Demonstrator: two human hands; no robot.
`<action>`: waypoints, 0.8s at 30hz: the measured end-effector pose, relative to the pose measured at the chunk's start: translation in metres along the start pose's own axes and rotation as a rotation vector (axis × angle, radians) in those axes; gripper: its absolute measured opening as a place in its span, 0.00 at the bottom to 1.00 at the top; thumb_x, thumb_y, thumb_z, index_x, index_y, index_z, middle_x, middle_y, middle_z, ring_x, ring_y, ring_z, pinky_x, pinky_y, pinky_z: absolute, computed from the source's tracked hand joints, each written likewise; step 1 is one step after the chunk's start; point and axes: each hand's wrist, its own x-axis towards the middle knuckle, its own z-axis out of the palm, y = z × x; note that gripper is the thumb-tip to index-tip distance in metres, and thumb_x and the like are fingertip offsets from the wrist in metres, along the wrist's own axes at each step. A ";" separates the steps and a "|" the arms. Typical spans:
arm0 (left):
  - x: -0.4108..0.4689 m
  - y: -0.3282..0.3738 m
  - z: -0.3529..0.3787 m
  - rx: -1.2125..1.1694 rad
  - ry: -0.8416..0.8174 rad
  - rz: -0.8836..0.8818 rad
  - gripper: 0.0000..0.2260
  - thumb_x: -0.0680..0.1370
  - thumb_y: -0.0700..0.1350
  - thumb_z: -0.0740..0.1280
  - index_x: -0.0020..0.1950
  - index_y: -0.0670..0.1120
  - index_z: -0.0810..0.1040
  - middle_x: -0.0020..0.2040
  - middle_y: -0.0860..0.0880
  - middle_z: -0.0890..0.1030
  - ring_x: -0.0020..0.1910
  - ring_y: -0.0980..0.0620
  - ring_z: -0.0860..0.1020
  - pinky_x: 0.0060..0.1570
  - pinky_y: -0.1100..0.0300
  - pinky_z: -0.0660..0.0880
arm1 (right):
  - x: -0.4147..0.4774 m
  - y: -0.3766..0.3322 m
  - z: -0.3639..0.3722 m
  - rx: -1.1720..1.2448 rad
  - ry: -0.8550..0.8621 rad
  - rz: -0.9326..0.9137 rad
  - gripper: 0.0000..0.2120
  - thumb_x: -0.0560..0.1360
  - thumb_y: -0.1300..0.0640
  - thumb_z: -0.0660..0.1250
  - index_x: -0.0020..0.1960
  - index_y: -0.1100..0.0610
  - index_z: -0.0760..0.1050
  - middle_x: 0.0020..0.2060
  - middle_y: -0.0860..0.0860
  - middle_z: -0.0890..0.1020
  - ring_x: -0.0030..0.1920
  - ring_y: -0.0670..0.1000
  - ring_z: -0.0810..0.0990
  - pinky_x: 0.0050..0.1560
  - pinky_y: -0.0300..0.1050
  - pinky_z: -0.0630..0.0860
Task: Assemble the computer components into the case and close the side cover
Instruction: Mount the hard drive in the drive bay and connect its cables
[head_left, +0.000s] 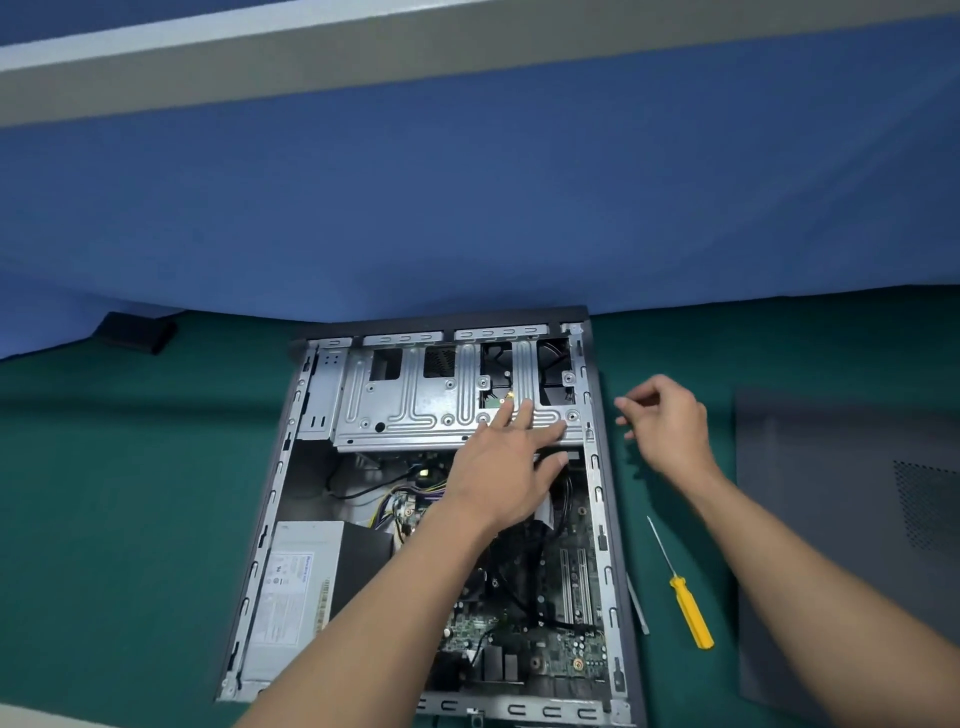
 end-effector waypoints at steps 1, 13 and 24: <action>-0.002 -0.001 0.000 -0.052 0.026 0.009 0.21 0.82 0.58 0.55 0.75 0.55 0.66 0.79 0.47 0.57 0.78 0.47 0.52 0.75 0.48 0.52 | -0.003 -0.013 -0.001 0.020 0.027 -0.025 0.09 0.74 0.59 0.71 0.38 0.52 0.73 0.33 0.49 0.83 0.26 0.41 0.79 0.30 0.33 0.74; -0.017 -0.002 0.020 -1.759 0.416 -1.097 0.19 0.70 0.51 0.77 0.36 0.44 0.68 0.36 0.46 0.75 0.39 0.47 0.74 0.48 0.51 0.78 | -0.036 -0.102 0.021 0.308 -0.206 0.014 0.03 0.71 0.63 0.74 0.40 0.56 0.83 0.31 0.55 0.84 0.30 0.50 0.81 0.36 0.46 0.79; 0.017 -0.028 0.028 -2.032 -0.020 -0.823 0.32 0.63 0.47 0.80 0.64 0.42 0.76 0.61 0.42 0.79 0.65 0.43 0.72 0.70 0.41 0.64 | -0.009 -0.125 0.047 0.154 -0.326 0.047 0.07 0.74 0.69 0.69 0.40 0.59 0.79 0.29 0.52 0.83 0.33 0.51 0.83 0.36 0.44 0.80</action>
